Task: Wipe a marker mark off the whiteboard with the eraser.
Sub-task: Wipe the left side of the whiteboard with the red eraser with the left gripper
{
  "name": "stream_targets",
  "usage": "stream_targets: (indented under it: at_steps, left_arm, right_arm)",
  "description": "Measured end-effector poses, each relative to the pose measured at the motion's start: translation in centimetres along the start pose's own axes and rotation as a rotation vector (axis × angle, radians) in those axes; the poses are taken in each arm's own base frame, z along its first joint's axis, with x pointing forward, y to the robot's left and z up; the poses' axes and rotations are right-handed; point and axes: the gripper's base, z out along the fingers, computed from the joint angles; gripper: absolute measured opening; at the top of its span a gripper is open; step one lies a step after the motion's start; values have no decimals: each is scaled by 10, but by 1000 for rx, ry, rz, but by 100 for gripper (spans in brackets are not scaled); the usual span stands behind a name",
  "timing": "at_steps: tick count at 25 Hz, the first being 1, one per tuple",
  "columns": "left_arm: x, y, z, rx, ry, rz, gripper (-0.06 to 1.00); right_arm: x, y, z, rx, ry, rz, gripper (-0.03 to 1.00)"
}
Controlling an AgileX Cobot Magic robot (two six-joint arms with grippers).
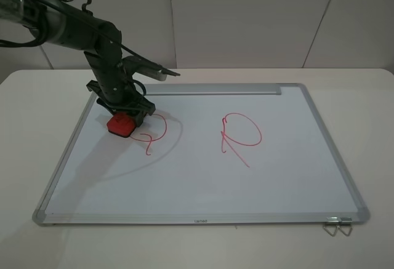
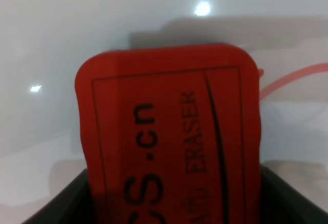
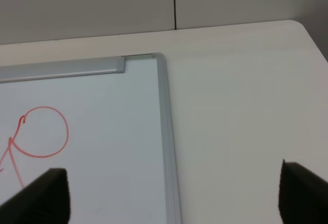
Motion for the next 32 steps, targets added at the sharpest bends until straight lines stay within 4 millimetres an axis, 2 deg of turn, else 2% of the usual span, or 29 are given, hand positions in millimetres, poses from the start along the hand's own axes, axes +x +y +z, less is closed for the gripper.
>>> stream_targets:
  at_steps: [5, 12, 17, 26, 32]
  left_arm:
    - [-2, -10, 3, 22, -5, 13, 58]
    - [-5, -52, 4, 93, -28, 105, 58]
    - [-5, -72, 4, 102, -29, 156, 58]
    - [-2, -78, 3, 107, 0, 169, 58]
    - [13, -77, 6, 106, 40, 157, 58]
  right_arm:
    - [0, 0, 0, 0, 0, 0, 72]
    - [0, 0, 0, 0, 0, 0, 72]
    - [0, 0, 0, 0, 0, 0, 72]
    - [0, 0, 0, 0, 0, 0, 72]
    - [0, 0, 0, 0, 0, 0, 72]
